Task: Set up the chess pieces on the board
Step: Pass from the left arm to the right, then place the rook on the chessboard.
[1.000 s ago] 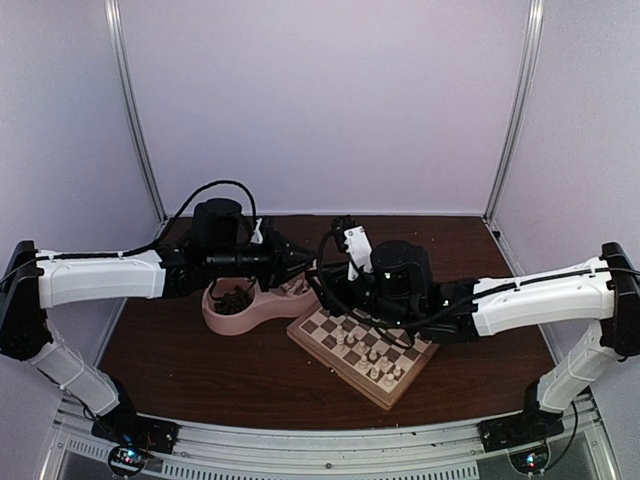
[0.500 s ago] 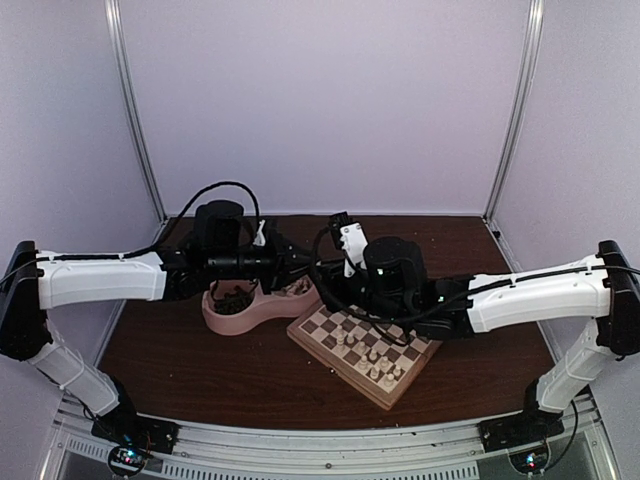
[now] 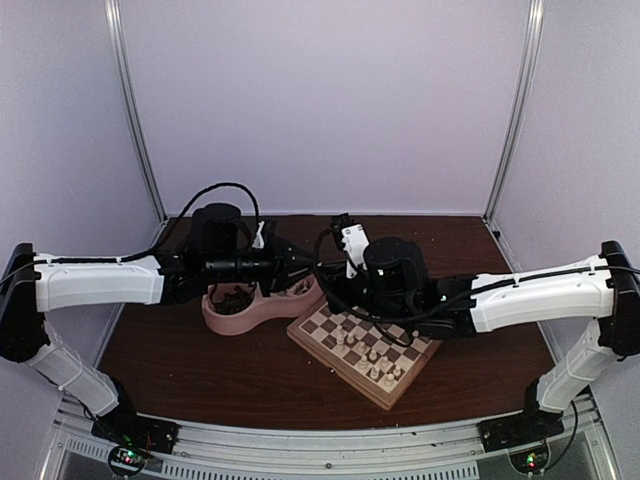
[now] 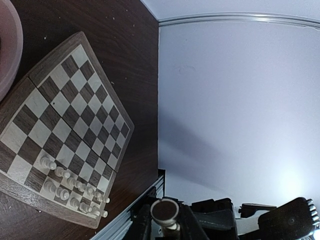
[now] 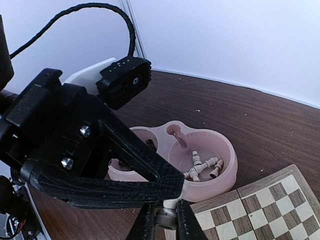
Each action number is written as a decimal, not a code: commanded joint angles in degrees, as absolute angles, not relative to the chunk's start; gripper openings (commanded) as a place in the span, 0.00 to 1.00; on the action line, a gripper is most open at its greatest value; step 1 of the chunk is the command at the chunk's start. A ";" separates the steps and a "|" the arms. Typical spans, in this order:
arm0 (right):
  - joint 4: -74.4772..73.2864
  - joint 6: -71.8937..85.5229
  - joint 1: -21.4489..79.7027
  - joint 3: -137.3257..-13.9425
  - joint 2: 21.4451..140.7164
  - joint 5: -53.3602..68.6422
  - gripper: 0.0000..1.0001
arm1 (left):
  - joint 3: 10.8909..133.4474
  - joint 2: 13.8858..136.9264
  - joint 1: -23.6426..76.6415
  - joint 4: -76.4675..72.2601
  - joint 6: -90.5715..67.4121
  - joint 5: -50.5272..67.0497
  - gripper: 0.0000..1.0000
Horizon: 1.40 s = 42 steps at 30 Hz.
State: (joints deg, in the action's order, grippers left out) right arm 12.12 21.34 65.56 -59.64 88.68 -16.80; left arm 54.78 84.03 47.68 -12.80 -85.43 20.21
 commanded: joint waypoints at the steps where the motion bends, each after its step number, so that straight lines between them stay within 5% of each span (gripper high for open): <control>1: 7.52 22.22 65.22 -60.09 85.09 -18.04 0.03 | 54.29 81.15 47.37 -16.99 -79.95 22.12 0.26; 9: -10.07 24.39 64.67 -61.43 78.95 -15.43 0.03 | 57.26 74.73 43.73 -2.48 -64.56 23.94 0.58; 17: -36.99 29.29 57.45 -65.41 75.02 -3.40 0.06 | 63.97 66.76 43.71 20.84 -44.72 13.43 0.75; 23: -47.74 28.07 51.38 -66.42 73.57 3.20 0.10 | 63.97 61.93 43.76 26.83 -38.02 6.02 0.97; 42: -44.37 22.84 40.63 -75.17 96.49 23.50 0.09 | 66.31 62.48 43.69 34.14 -30.17 5.92 0.97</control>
State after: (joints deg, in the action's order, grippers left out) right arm -44.93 23.92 40.95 -71.68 93.10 19.73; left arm 63.79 61.34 43.92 32.51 -32.93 5.37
